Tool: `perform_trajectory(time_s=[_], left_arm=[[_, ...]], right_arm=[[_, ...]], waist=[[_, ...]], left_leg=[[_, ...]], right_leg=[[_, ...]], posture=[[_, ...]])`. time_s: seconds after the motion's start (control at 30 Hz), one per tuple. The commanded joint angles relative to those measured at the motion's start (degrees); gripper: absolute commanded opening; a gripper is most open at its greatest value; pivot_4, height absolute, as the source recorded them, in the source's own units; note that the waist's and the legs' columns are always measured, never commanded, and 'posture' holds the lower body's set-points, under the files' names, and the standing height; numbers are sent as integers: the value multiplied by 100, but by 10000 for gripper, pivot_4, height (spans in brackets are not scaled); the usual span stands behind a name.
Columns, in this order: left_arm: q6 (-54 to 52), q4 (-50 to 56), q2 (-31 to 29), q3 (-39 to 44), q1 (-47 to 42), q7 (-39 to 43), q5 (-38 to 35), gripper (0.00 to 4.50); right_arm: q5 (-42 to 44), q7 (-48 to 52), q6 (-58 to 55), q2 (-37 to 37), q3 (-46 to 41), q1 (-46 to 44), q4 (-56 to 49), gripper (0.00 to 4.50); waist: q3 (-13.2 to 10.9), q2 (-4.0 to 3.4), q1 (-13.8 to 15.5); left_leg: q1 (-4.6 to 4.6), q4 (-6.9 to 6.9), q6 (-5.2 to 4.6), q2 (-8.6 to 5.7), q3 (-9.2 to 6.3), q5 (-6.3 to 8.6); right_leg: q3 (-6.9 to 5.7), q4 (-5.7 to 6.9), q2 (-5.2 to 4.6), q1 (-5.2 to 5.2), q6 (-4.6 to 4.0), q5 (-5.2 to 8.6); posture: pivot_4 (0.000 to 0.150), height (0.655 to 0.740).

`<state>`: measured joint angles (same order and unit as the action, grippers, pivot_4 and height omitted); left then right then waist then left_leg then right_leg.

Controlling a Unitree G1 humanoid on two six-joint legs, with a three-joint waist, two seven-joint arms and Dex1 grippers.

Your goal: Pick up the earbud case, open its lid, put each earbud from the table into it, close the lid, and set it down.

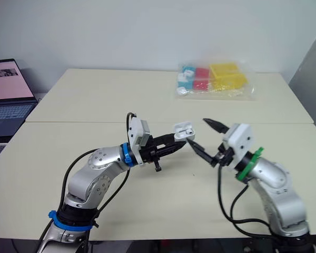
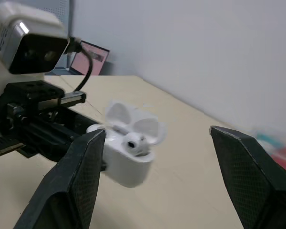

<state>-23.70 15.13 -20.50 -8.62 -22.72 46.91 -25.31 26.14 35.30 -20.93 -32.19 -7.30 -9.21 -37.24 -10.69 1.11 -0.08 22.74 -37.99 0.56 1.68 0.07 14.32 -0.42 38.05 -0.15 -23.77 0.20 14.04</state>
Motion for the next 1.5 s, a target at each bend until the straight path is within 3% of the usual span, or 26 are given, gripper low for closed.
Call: perform_trajectory(time_s=[0.03,0.27,0.37,0.43,0.57,0.73,0.93,1.2,1.5], left_arm=[[276,150,-59,-22,-5,102,89,7837],[768,2,-209,-190,66,441,393,7837],[919,-42,-262,-211,94,527,467,7837],[988,-81,-265,-232,88,553,509,7837],[1101,-94,-243,-270,118,577,576,7837],[1189,-110,-206,-316,174,585,642,7837],[1289,-119,-157,-387,209,560,710,7837],[1312,-59,-180,-355,301,528,745,7837],[1308,-50,-197,-355,304,517,751,7837]], right_arm=[[434,152,-292,-372,-521,108,-311,36198],[166,-323,-1954,-1440,-466,-88,94,36198],[464,-208,-3191,-1945,-63,-799,325,36198],[165,-151,-3684,-2403,475,-1167,517,36198],[164,304,-4223,-2513,1176,-2197,1461,36198],[-367,980,-4097,-2607,2291,-3012,2400,36198],[-1068,1492,-3595,-2208,3103,-3660,3697,36198],[-1653,1784,-3071,-1678,3246,-3852,4799,36198],[-1952,2029,-2905,-1526,3146,-3655,5044,36198]], waist=[[0,0,2],[0,0,-7],[0,-1,-27],[0,-1,-12],[0,1,-6],[0,2,-6],[0,2,-8],[0,1,-9],[0,1,-8]], left_leg=[[1,0,0,-1,-1,0],[-3,0,0,-3,5,0],[-4,1,0,-2,12,0],[0,1,0,-2,5,0],[9,5,-1,-2,5,0],[22,7,-1,-1,12,1],[21,4,-1,-1,14,0],[22,6,-1,1,12,0],[21,4,-1,2,9,0]], right_leg=[[-2,-1,0,0,0,0],[2,2,1,1,-1,0],[9,3,1,-3,-2,0],[2,0,3,-4,-4,-1],[1,-6,9,-13,-6,1],[9,-9,6,-29,-5,0],[8,-6,6,-30,-4,0],[7,-3,7,-31,-5,0],[5,0,4,-30,-5,-1]], posture=[[1500,7400],[1500,7400],[1500,7400],[1500,7400],[1500,7400],[1500,7400],[1500,7400],[1500,7400],[1500,7400]])
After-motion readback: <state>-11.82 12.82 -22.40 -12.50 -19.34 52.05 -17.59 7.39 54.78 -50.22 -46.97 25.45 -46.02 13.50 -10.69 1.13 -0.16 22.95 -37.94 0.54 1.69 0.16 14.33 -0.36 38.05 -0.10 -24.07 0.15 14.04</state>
